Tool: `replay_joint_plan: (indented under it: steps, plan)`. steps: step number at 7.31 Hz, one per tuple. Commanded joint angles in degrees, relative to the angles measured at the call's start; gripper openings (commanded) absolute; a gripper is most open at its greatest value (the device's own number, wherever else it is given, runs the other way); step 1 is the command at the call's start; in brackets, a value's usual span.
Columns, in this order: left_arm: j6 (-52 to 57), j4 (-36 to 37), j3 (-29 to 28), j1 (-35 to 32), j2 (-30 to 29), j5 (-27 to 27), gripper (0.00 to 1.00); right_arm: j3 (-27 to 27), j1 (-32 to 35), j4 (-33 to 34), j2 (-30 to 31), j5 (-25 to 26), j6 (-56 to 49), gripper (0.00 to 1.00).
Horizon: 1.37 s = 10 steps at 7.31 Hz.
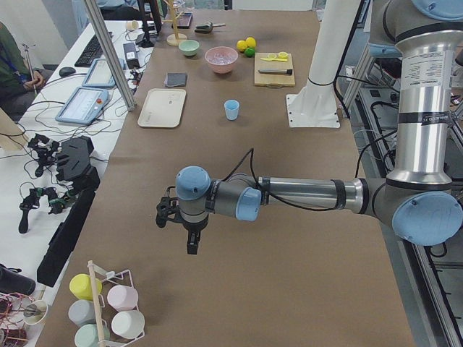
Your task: Put ice and strawberries in cup
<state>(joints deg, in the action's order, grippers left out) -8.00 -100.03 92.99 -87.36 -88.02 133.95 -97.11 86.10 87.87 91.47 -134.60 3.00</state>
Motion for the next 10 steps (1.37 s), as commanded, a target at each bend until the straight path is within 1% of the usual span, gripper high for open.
replay_joint_plan:
  steps: [1, 3, 5, 6, 7, 8, 9, 10]
  plan:
    - [0.0, -0.17, -0.09, 0.0, -0.04, -0.09, 0.98, -1.76, -2.85, -0.07, -1.37, -1.09, 2.35, 1.0]
    - [-0.09, -0.26, 0.0, 0.0, 0.04, 0.0, 0.98, -3.69, -7.76, -0.16, -3.74, -1.11, 9.8, 0.99]
    - [0.0, -0.17, 0.0, 0.0, -0.04, 0.0, 0.98, -6.85, -13.12, -0.42, -6.46, -0.76, 16.31, 1.0]
    - [-0.09, -0.17, -0.18, 0.0, -0.04, -0.09, 0.98, -6.61, -14.54, -4.34, -6.65, -0.84, 18.43, 1.0]
    - [-0.09, -0.34, -0.44, 0.09, -0.04, -0.09, 0.98, -6.08, -16.12, -8.73, -6.74, -1.1, 23.15, 1.0]
    - [0.0, -0.35, -0.44, 0.09, -0.04, -0.09, 0.98, -5.9, -20.4, -10.42, -8.92, -0.41, 30.33, 1.0]
    - [0.09, -0.52, -0.97, 0.09, -0.04, -0.09, 0.98, -5.73, -24.53, -10.7, -11.9, 1.51, 36.49, 1.0]
    - [0.26, -0.61, -1.67, 0.09, -0.13, -0.09, 0.98, -5.38, -28.49, -10.71, -13.49, 3.01, 37.95, 0.99]
